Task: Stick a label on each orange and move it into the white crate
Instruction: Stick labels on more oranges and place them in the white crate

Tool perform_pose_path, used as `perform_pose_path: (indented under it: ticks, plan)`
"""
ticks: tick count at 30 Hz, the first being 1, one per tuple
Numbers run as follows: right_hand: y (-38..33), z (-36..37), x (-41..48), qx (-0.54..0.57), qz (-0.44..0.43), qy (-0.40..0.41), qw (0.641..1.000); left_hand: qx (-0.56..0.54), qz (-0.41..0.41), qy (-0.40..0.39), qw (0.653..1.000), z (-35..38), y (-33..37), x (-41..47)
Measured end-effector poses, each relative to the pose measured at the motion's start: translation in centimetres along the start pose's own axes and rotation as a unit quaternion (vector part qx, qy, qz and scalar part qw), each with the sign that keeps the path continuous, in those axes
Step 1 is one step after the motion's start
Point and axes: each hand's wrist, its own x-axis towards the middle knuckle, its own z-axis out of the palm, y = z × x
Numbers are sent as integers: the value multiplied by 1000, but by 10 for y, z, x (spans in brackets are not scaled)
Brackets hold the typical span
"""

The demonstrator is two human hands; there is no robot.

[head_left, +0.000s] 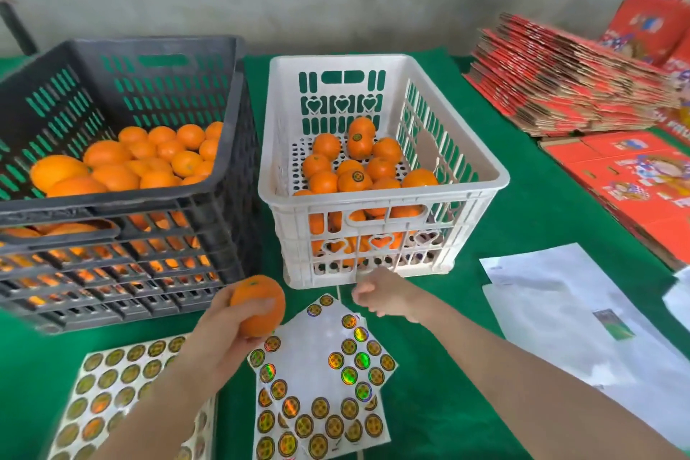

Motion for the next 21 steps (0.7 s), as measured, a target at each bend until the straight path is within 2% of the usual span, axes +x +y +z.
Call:
perform_pose_path:
  ticks: [2, 4, 8, 10, 13, 15, 18, 19, 21]
  plan:
    - [3, 15, 6, -76, 10, 5, 997, -19, -11, 12, 1000, -8, 0, 2]
    - [-1, 27, 12, -94, 25, 20, 995, -18, -27, 9, 999, -12, -5, 3]
    - [-11, 37, 13, -48, 10, 53, 997, -18, -33, 16, 999, -19, -14, 4]
    - [-9, 35, 7, 21, -18, 87, 996, -17, -7, 9, 1000, -23, -14, 2]
    - [-6, 31, -7, 239, -35, 92, 966, 69, 42, -46, 996, -18, -3, -1]
    - [-4, 30, -15, 321, -33, 71, 944, 145, 73, -91, 982, -7, 6, 3]
    - [-6, 32, -23, 382, -47, 43, 922, 302, 98, -199, 927, 18, 19, -1]
    - [-8, 34, -26, 385, -52, 37, 921, 337, 99, -215, 911, 24, 22, -3]
    - [-10, 38, -33, 369, -61, 34, 927, 361, 98, -215, 902, 29, 26, 0]
